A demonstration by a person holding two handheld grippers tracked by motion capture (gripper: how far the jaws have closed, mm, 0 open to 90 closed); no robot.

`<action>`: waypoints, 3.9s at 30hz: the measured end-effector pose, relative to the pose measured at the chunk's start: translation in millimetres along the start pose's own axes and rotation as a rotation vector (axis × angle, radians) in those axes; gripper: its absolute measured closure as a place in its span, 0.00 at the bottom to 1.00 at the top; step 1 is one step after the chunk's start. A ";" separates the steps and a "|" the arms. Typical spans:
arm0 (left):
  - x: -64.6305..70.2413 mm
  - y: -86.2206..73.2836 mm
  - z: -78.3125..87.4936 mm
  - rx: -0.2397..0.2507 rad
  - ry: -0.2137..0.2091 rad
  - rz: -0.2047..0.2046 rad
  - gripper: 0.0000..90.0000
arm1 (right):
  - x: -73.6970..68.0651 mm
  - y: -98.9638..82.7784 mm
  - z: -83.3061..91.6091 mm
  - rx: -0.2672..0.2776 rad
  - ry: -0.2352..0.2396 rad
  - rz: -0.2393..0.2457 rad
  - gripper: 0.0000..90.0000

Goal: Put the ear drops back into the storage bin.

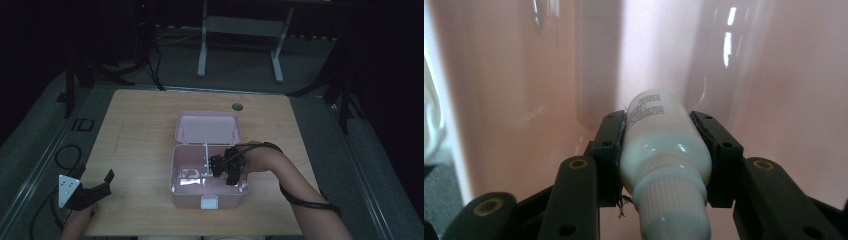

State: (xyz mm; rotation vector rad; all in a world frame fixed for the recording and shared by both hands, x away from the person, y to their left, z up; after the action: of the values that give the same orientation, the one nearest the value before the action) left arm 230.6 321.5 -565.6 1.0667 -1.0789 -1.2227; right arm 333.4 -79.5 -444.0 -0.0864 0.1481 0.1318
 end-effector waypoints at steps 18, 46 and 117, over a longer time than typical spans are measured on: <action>-0.1 0.0 -0.1 -0.001 0.000 0.001 0.00 | 7.7 6.6 -38.5 -0.041 0.044 -0.014 0.66; -0.2 0.0 -0.1 -0.001 -0.001 0.001 0.00 | 19.2 5.1 -56.4 -0.075 0.059 -0.068 0.65; 0.4 0.2 -0.3 -0.005 0.001 -0.006 0.00 | 6.6 -165.8 -18.7 0.564 -0.215 -0.401 0.16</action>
State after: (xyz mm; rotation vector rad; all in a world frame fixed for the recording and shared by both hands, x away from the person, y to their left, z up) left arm 231.0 321.1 -565.5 1.0672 -1.0719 -1.2288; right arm 359.9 -244.2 -450.9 0.4587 -0.0523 -0.3026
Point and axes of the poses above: each handheld gripper's, and its own axes: z roughly backward along the jaws, y roughly out of its top, x roughly to its right, the point moved 1 cm from there along -z, roughly forward along the jaws, and after that the axes turned 11 degrees about y, right-handed, at the moved point
